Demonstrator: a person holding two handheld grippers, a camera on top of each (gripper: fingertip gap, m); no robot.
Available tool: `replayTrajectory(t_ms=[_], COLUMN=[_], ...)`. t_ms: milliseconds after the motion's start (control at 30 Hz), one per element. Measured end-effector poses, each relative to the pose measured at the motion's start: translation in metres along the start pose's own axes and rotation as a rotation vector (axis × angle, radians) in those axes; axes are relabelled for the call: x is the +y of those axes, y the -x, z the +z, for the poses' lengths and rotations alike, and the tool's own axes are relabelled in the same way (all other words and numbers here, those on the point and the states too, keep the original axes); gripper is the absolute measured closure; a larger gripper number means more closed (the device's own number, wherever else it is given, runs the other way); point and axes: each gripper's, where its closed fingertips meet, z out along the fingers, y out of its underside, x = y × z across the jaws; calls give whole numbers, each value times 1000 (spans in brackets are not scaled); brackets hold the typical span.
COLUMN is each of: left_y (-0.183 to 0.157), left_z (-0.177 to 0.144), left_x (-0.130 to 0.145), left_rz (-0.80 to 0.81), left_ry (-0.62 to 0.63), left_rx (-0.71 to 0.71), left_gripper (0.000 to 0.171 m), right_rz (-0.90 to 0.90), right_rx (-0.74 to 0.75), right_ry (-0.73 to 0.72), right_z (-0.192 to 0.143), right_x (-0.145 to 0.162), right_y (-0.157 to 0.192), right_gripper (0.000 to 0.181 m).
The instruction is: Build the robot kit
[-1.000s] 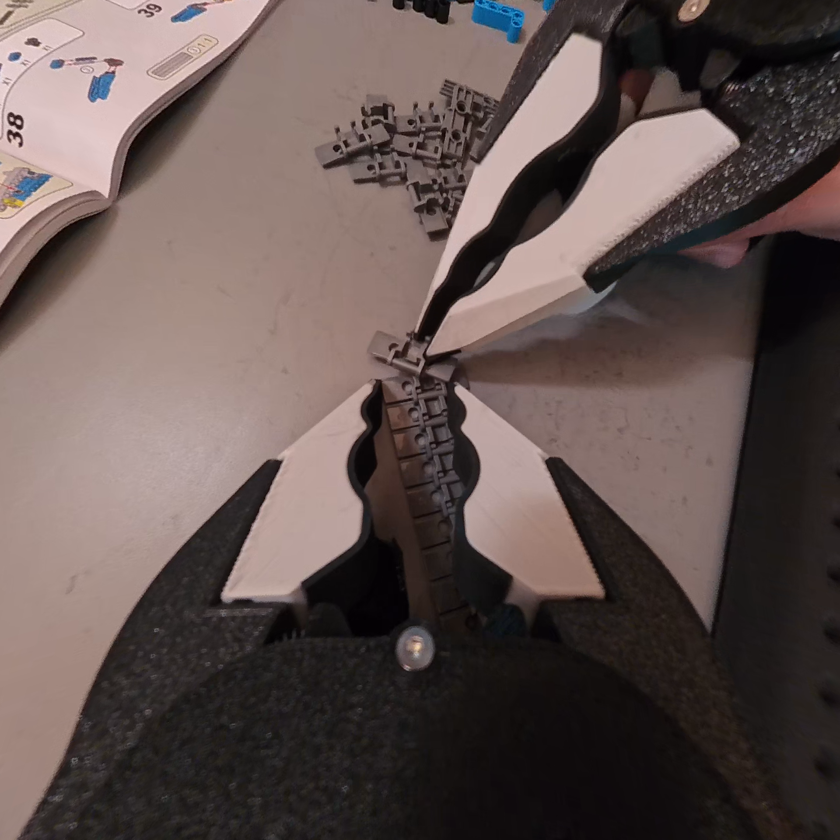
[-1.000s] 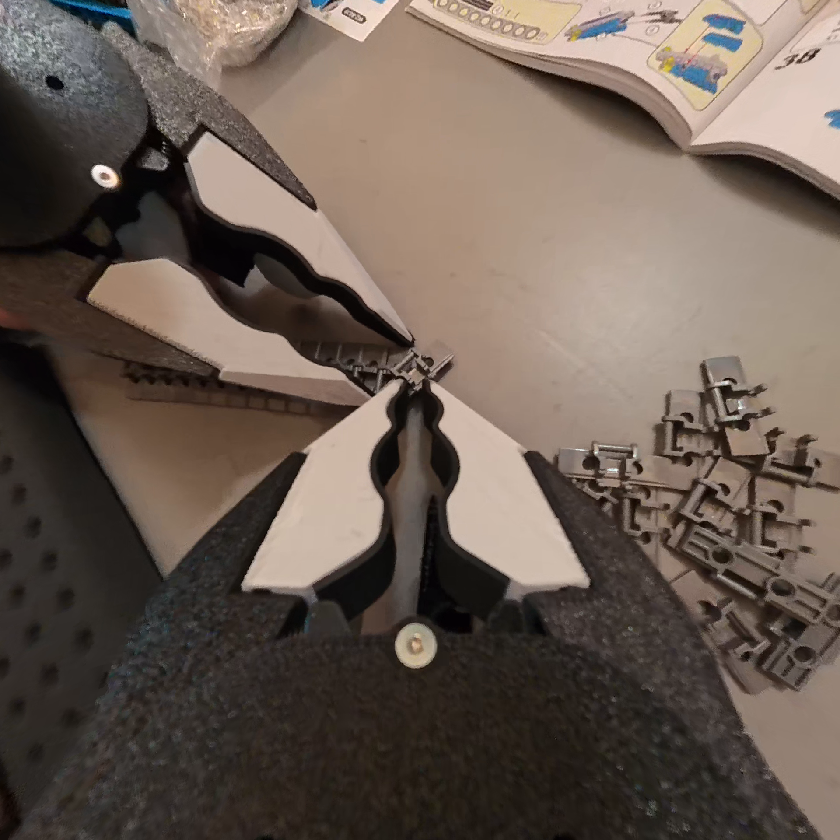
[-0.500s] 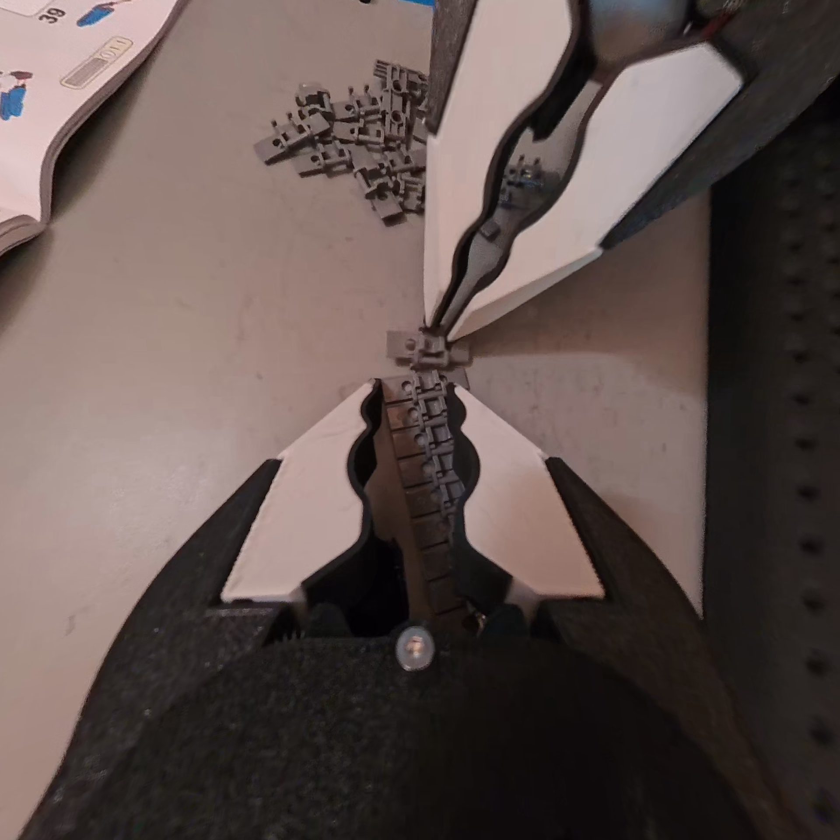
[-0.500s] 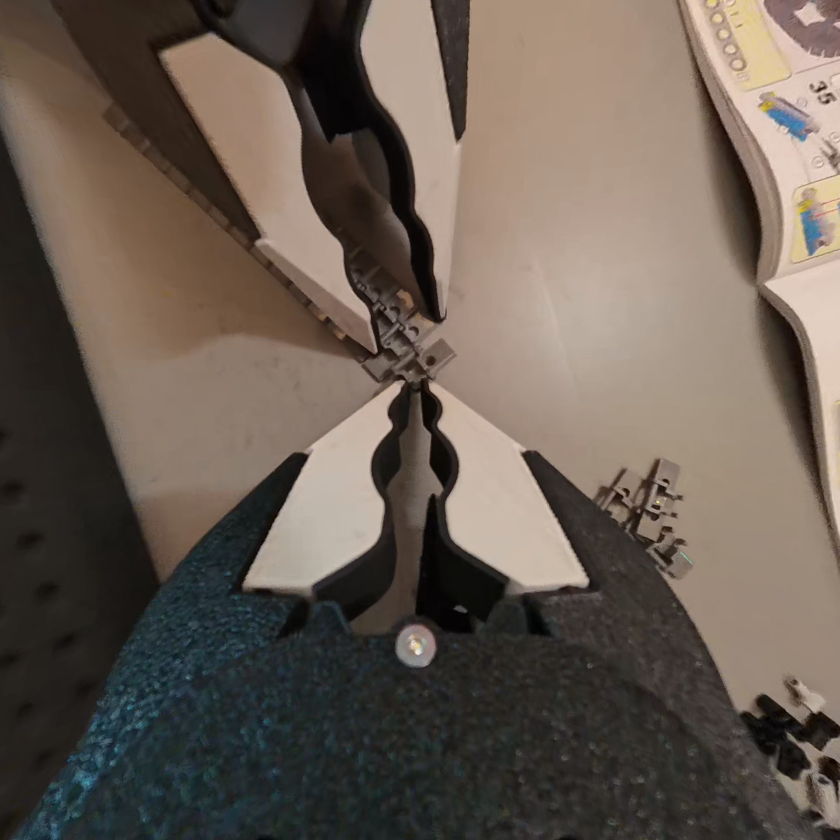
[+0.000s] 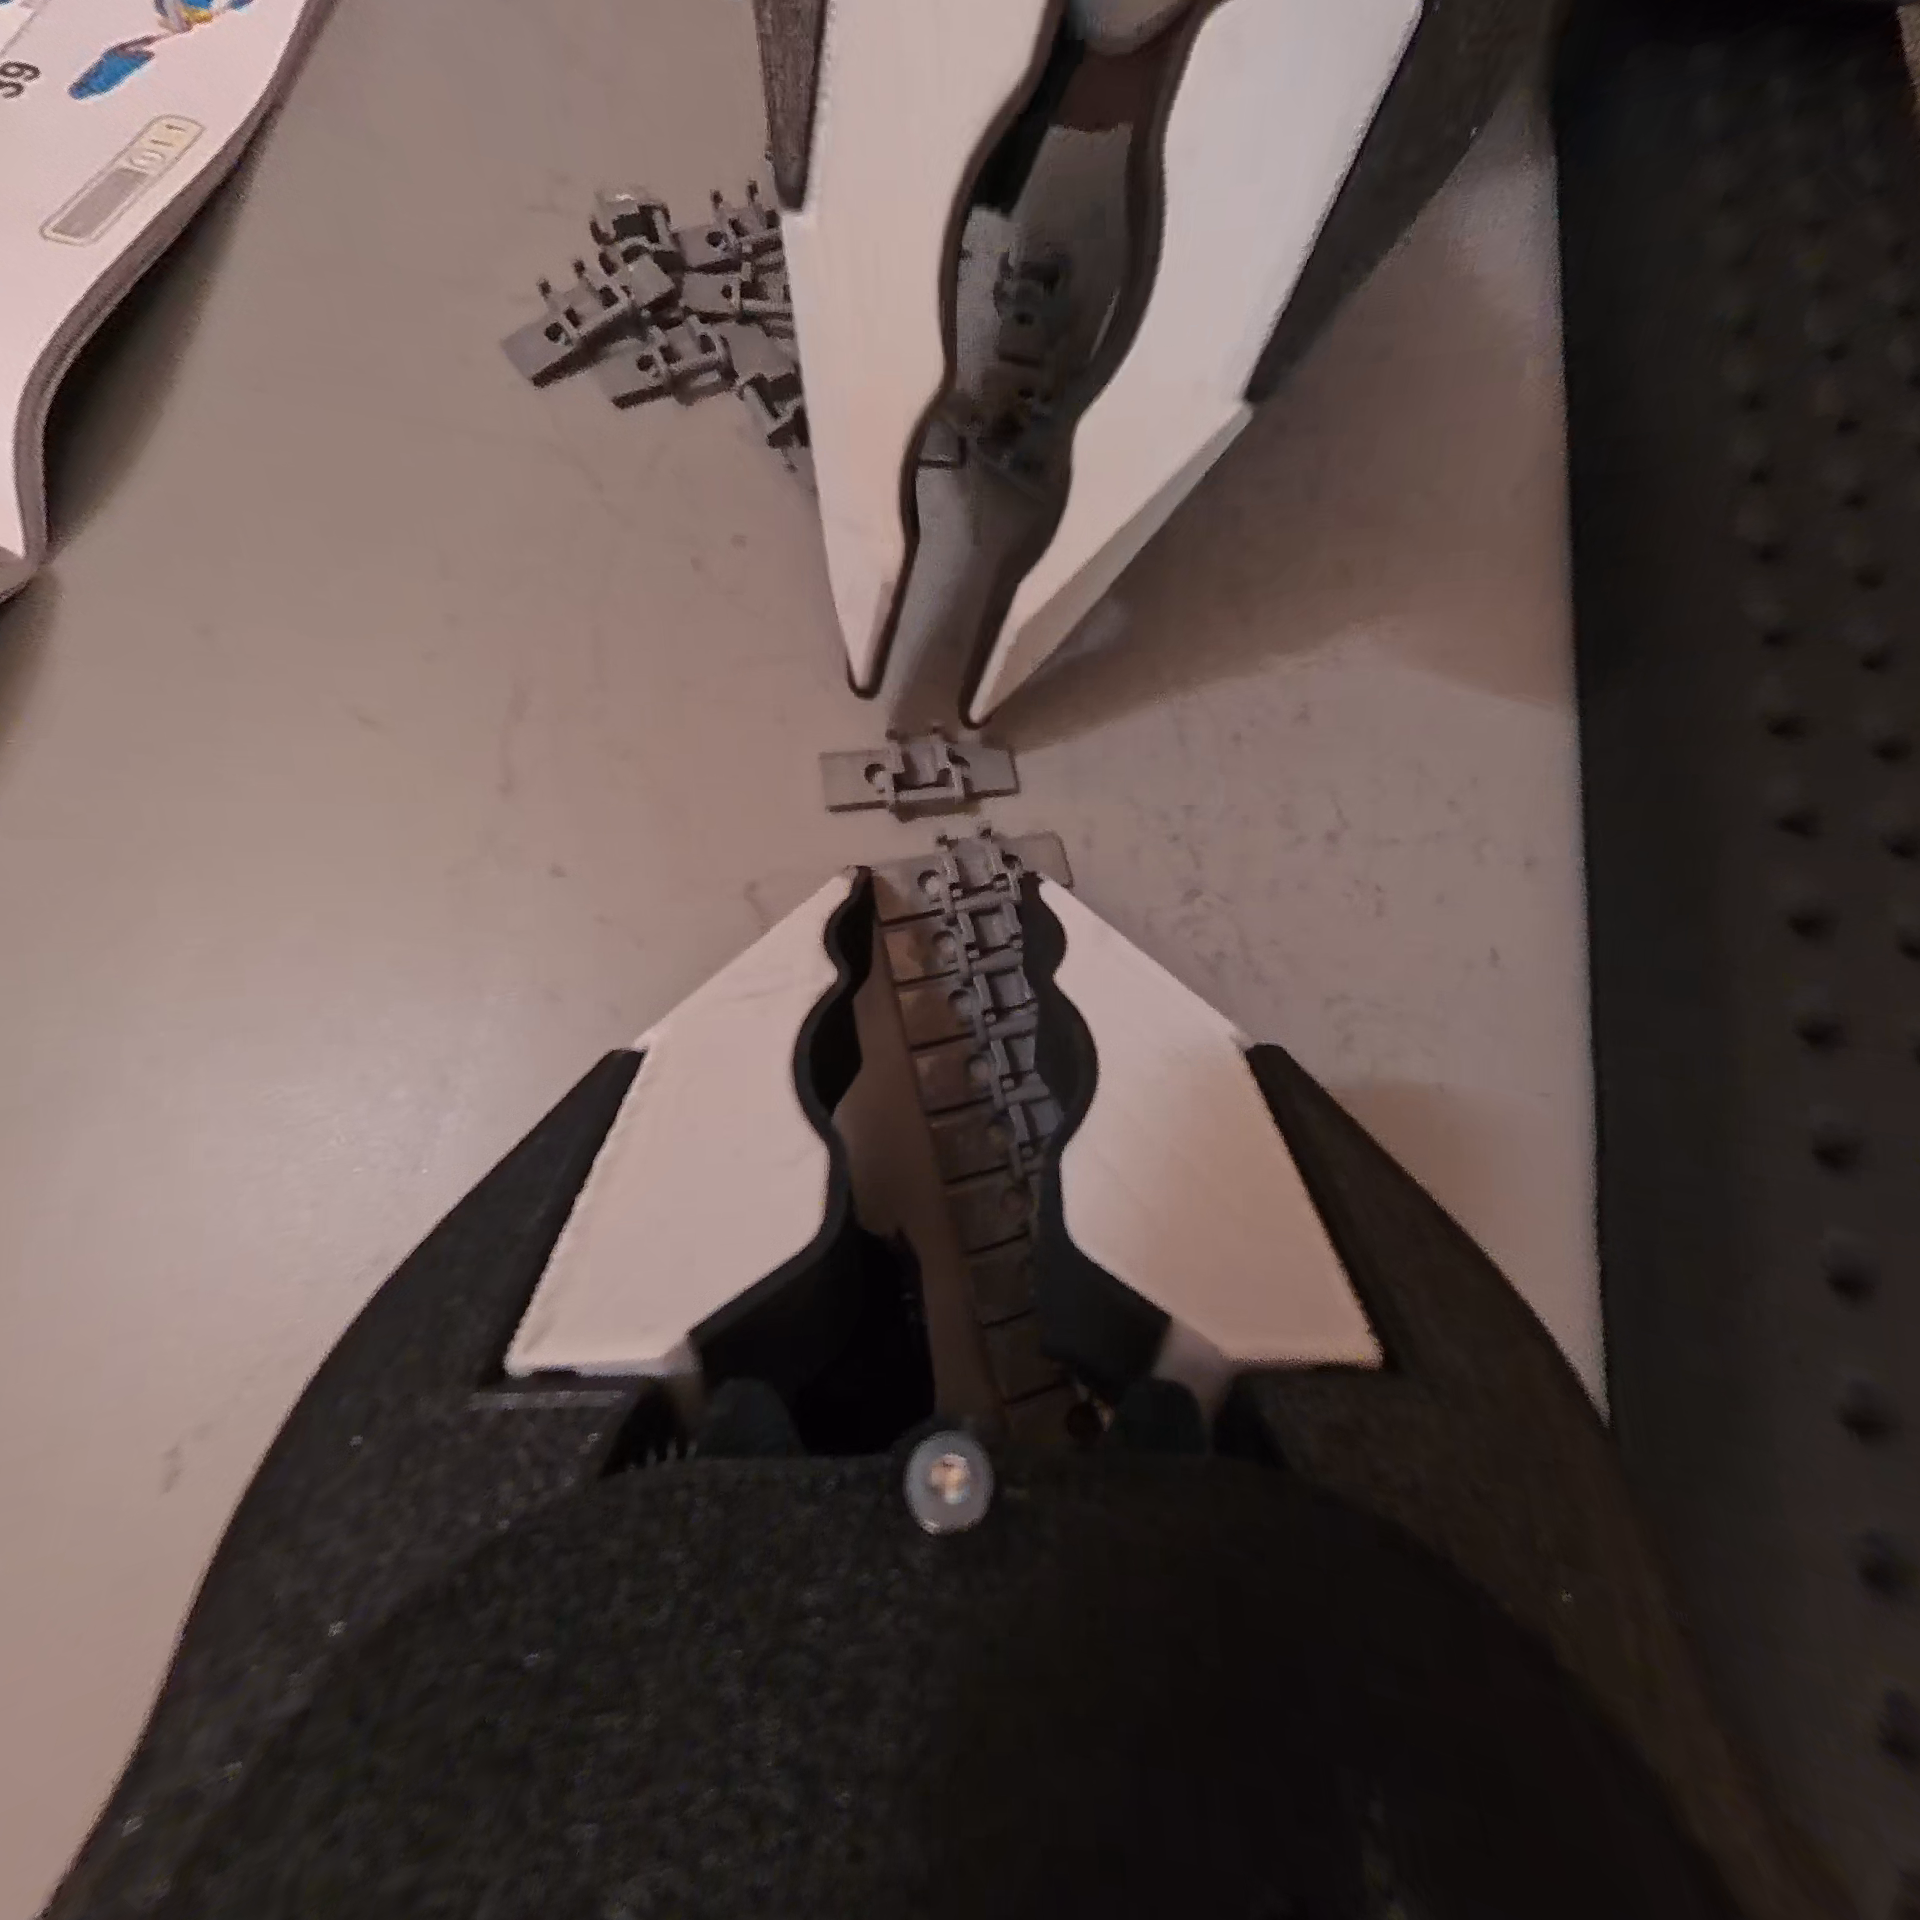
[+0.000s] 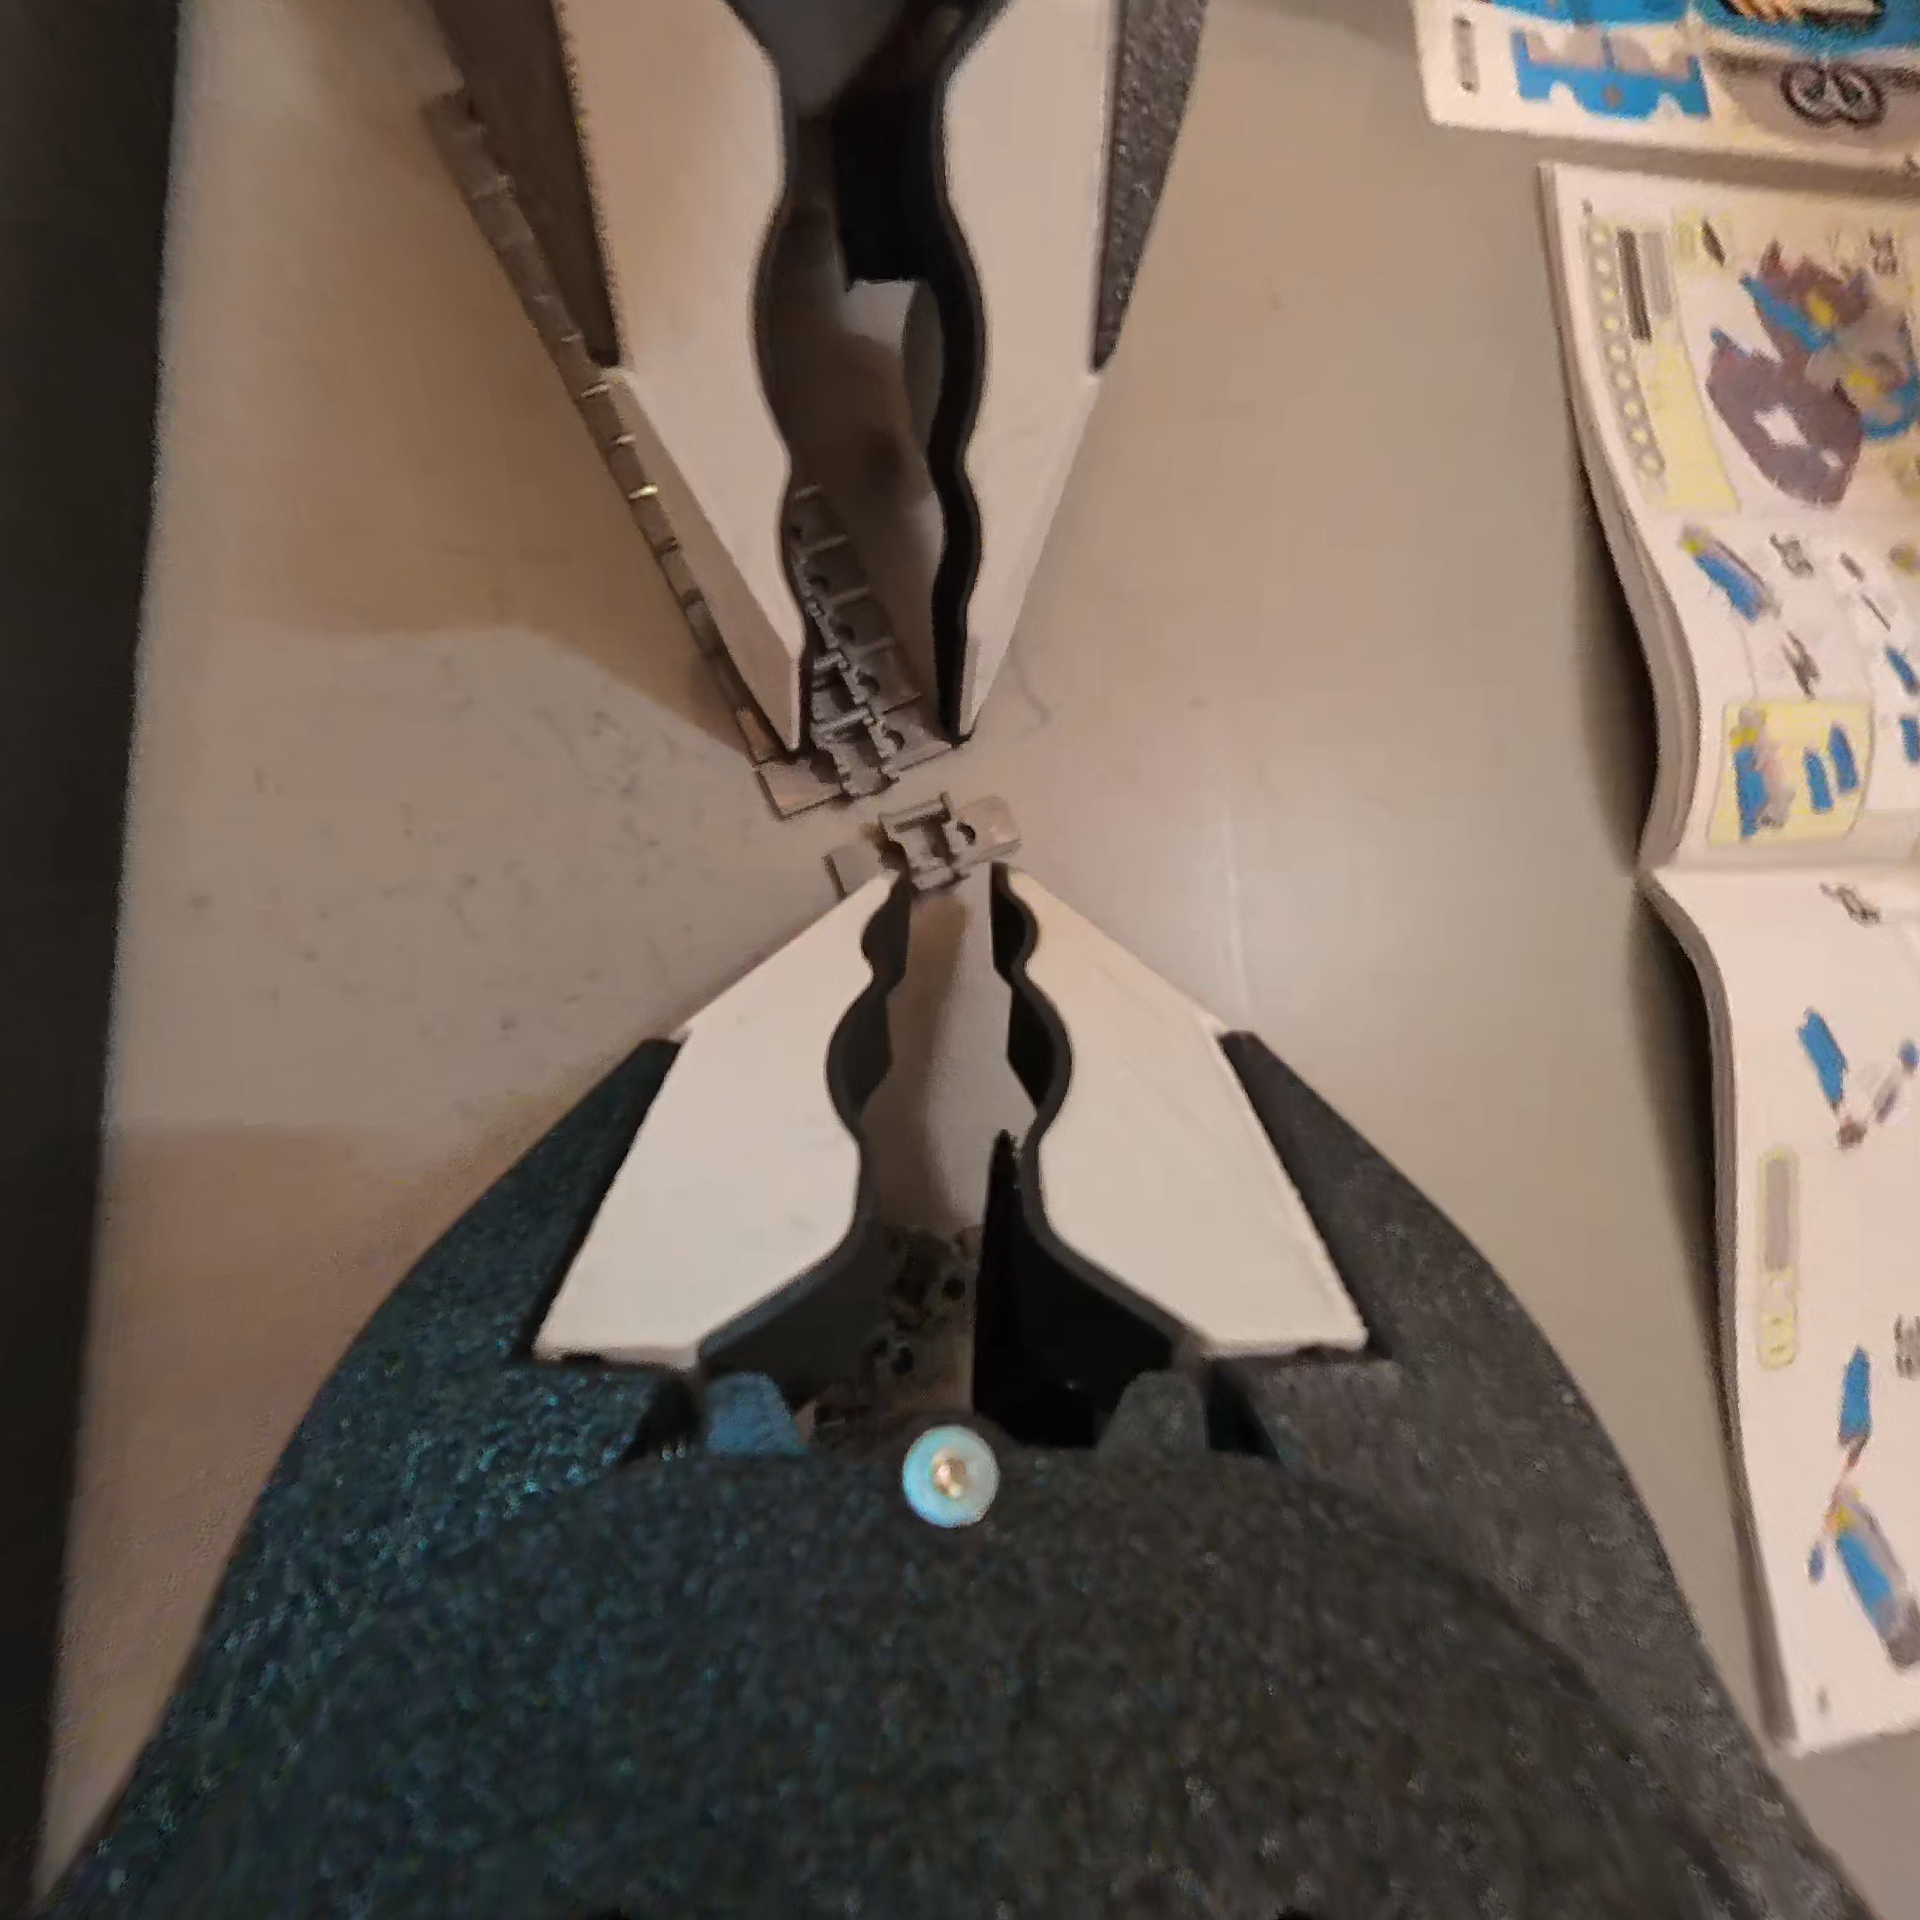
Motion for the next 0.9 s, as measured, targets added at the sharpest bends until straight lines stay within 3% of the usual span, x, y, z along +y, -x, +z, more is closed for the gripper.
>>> replayTrajectory(t_ms=[133, 300, 500, 600, 900], left_y=[-1, -1, -2, -2, -3], left_z=[-1, -1, -2, -2, -6], left_x=[1, 1, 1, 1, 2], left_rz=[-1, -14, -24, -27, -17], left_ry=[0, 0, -1, -1, -3], left_rx=[16, 36, 51, 56, 72], left_gripper=[143, 143, 143, 143, 144], right_rz=[-60, 36, 13, -44, -57], right_rx=[-93, -281, -279, -227, -314], right_ry=[2, 20, -59, 1, 158], right_z=[7, 15, 8, 15, 17], right_x=[-5, -8, -22, -16, -13], right_y=[2, 13, 22, 18, 19], right_gripper=[163, 167, 168, 167, 168])
